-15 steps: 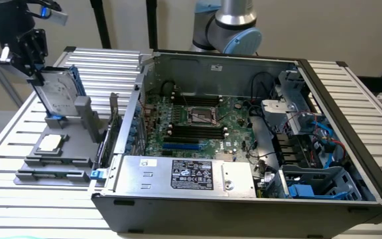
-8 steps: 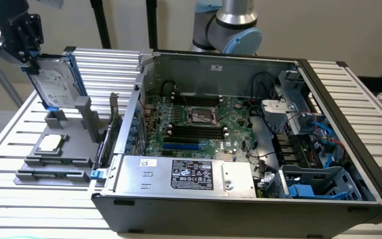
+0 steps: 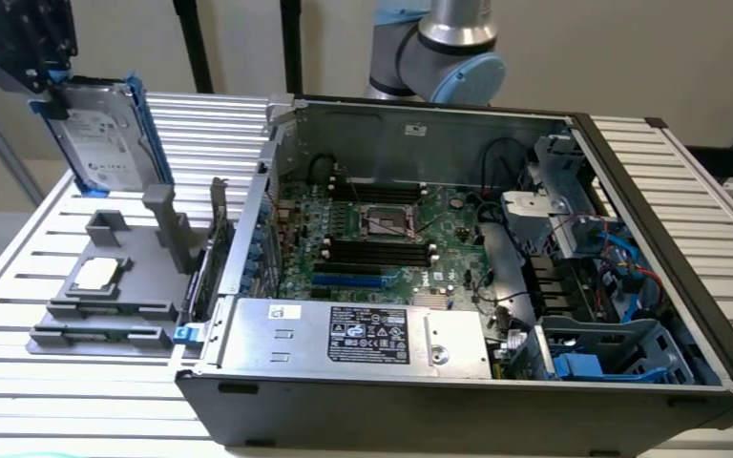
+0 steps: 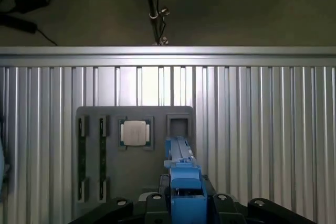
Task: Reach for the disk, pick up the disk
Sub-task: 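Pick up the disk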
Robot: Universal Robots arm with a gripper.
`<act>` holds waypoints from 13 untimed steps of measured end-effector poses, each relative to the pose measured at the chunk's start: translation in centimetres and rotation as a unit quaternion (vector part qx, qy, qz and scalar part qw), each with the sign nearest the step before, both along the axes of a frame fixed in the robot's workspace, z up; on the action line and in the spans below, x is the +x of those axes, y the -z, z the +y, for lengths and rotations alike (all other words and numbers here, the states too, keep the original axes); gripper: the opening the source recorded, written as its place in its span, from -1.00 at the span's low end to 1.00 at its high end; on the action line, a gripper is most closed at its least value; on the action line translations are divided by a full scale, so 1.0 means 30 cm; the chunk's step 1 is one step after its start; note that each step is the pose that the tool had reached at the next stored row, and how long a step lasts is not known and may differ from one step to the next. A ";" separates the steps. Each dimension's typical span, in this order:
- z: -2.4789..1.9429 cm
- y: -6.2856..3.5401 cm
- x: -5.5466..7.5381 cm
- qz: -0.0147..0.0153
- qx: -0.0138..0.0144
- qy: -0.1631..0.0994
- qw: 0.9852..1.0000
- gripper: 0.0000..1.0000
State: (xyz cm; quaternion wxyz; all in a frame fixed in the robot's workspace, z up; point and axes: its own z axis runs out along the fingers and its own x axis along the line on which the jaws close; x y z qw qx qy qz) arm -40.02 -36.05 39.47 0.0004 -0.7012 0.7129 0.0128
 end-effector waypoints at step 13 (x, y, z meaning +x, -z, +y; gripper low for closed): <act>-0.035 -0.197 0.122 0.007 0.000 0.000 1.000 -0.35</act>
